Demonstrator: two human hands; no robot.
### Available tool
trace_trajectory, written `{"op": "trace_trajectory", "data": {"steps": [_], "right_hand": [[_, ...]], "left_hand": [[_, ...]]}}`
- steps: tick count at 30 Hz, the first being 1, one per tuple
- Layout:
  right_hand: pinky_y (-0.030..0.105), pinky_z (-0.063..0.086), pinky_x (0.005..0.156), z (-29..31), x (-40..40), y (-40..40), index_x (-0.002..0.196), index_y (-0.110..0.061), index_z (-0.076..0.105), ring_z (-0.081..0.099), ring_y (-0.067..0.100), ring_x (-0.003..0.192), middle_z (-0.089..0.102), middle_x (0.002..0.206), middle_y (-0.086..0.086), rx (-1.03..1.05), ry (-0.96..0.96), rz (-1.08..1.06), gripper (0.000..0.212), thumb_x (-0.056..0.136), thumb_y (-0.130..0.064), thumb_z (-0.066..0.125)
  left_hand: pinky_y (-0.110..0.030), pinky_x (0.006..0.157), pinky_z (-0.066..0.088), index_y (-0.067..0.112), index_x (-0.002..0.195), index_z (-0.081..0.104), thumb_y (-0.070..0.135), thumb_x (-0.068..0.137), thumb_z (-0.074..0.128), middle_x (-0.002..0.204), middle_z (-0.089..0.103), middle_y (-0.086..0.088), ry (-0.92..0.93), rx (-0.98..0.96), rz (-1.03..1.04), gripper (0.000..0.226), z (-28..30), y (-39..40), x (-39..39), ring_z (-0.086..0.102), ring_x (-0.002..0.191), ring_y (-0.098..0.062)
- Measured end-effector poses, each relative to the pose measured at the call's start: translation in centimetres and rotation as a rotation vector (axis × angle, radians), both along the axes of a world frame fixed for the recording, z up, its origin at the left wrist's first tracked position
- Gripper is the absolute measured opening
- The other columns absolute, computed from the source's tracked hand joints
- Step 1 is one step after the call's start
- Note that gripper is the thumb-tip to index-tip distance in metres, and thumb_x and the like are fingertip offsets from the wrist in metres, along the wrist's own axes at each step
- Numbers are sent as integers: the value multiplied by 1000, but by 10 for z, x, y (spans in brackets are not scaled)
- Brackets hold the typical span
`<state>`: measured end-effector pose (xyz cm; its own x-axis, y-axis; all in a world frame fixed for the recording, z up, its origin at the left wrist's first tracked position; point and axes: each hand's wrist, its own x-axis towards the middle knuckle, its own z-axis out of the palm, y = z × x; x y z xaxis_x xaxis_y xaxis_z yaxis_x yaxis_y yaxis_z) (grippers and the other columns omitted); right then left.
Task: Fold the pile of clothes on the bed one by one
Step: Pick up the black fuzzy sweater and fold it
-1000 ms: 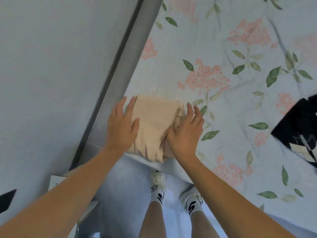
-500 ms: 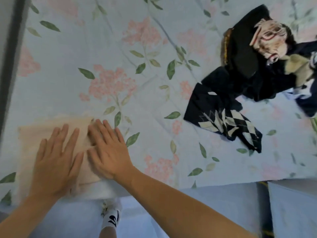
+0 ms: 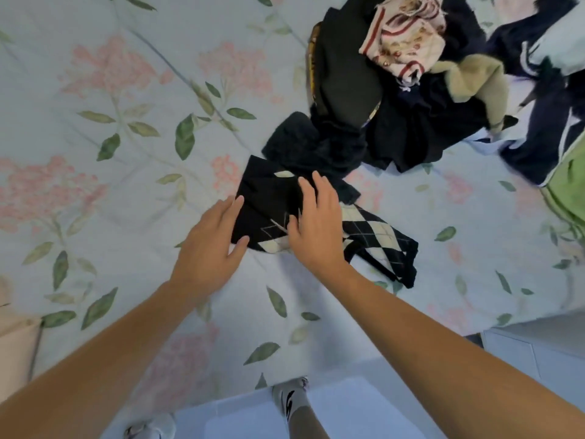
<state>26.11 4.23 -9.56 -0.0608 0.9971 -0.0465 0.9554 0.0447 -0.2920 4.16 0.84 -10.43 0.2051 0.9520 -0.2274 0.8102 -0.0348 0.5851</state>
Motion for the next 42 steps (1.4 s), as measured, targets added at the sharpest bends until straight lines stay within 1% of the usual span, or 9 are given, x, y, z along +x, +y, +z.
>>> {"op": "trace_trajectory", "data": {"steps": [5,9,14,19,22,25,29,32,42], "right_hand": [[47,45,109,-11,85,39,155,-16,38,47,29,131,52,145,8,-247,81,9,72,94,-35,72],[44,55,87,-6,109,59,118,-24,64,63,17,98,68,107,-4,-297,395,-17,30,92,-35,74],[28,45,76,6,123,63,98,-23,68,58,8,83,63,91,-8,-303,579,-23,5,95,-20,70],[24,41,74,23,108,59,103,-20,60,54,8,84,58,96,-3,-215,596,-22,5,102,-15,58],[27,41,60,45,88,55,105,-19,55,48,7,62,57,77,-6,-176,713,-39,6,107,-14,53],[25,46,68,73,69,58,106,-13,59,58,10,76,62,85,-8,-99,760,71,5,106,-10,55],[14,42,77,116,64,68,105,-9,66,61,4,86,64,91,-11,12,745,104,8,100,-4,62],[18,45,76,155,68,72,99,-14,70,62,5,85,66,89,-8,54,779,17,9,99,-6,66],[35,38,67,281,34,67,78,-8,62,45,17,69,48,70,5,-146,1011,-53,29,97,-28,72]], "left_hand": [[-45,120,32,20,163,24,41,101,61,165,31,-5,-37,-116,85,75,-3,61,91,25,153,-26],[-46,96,46,23,145,49,47,90,74,126,59,-3,192,-49,134,65,-8,86,112,51,119,-29],[-42,82,50,22,132,62,38,100,63,90,66,0,98,-101,109,36,0,80,100,62,89,-26],[-42,68,55,19,115,56,32,93,63,87,68,-2,151,-133,156,27,16,54,83,66,79,-27],[-39,87,49,21,134,48,35,84,74,120,54,-2,107,55,143,58,31,56,83,53,107,-23],[-31,102,41,24,147,47,38,87,78,136,48,5,-152,103,10,69,55,74,94,44,122,-16],[-31,88,51,17,107,68,26,100,67,98,67,8,-435,123,145,12,100,99,102,61,94,-10],[-28,82,51,11,91,70,17,102,63,87,70,1,-608,63,243,14,143,109,95,64,85,-11],[-18,86,52,22,116,61,30,96,72,106,68,12,-627,-94,101,23,269,86,71,65,99,3]]}}
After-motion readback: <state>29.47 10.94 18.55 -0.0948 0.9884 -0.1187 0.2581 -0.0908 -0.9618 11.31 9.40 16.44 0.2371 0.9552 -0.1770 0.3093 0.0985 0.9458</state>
